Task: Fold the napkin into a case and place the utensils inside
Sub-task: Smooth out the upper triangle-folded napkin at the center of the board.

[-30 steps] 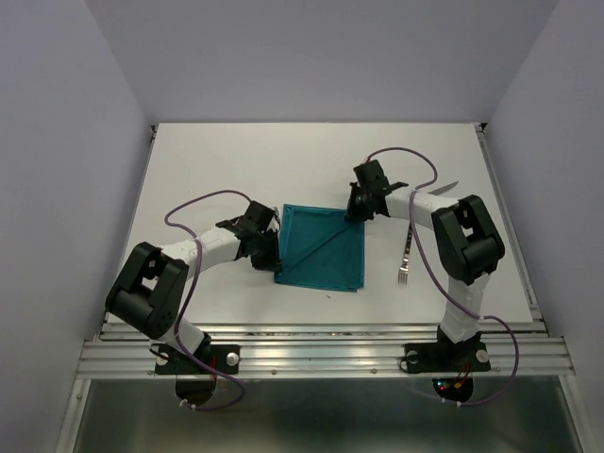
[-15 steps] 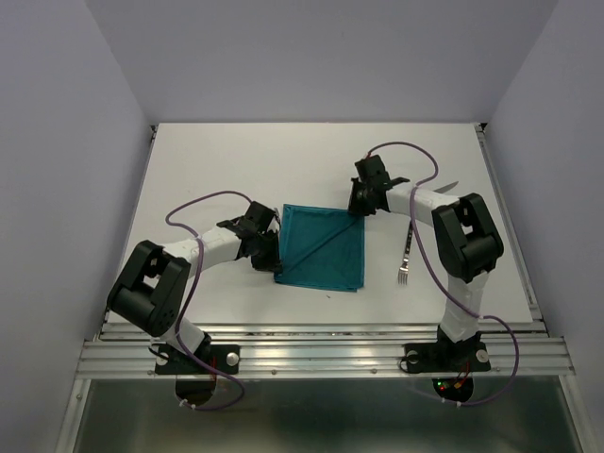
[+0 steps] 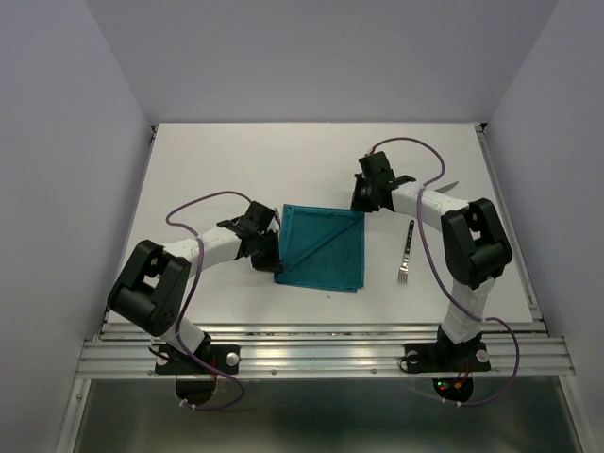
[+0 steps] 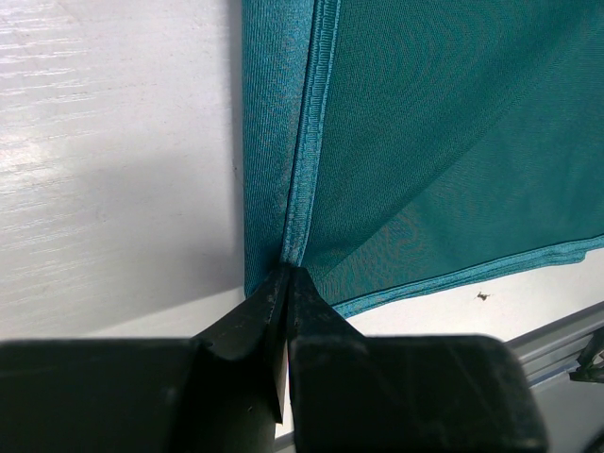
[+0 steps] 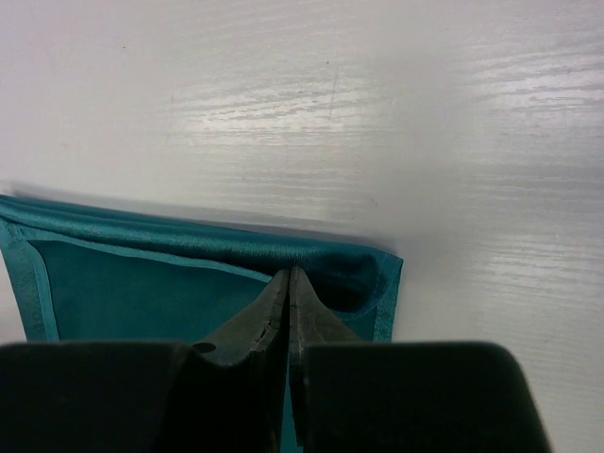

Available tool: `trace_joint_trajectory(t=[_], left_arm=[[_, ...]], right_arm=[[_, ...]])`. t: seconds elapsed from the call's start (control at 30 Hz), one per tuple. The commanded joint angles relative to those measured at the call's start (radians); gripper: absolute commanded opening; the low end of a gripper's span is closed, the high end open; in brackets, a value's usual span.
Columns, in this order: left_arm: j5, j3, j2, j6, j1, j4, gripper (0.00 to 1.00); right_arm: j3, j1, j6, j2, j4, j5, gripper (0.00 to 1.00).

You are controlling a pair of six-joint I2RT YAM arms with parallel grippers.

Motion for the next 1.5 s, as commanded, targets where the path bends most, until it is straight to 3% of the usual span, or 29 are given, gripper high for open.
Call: trace_joint_trajectory(t=[0.0,0.4,0.7,1.03,1.23,1.47], left_arm=[[-0.016,0.015,-0.005,0.022,0.0,-0.02,0.12],[-0.013,0.017,0.004,0.022,0.0,-0.018,0.12],[-0.012,0.014,0.0,0.022,-0.001,-0.016,0.12],[-0.012,0.04,-0.028,0.023,0.0,-0.033,0.14],[-0.053,0.179,-0.057,0.052,0.01,-0.096,0.18],[-0.11,0.401,0.064,0.088,0.034,-0.118,0.24]], right_arm=[[-0.022,-0.006,0.0,-0.06,0.011,0.023,0.07],[-0.075,-0.006,0.014,-0.083,0.021,0.053,0.07],[-0.03,-0.006,0.003,-0.023,0.021,0.079,0.07],[0.004,-0.006,-0.032,-0.061,0.014,0.059,0.11],[-0.009,-0.006,-0.033,-0.15,0.008,0.091,0.24],[-0.042,-0.006,-0.023,-0.227,-0.02,0.1,0.27]])
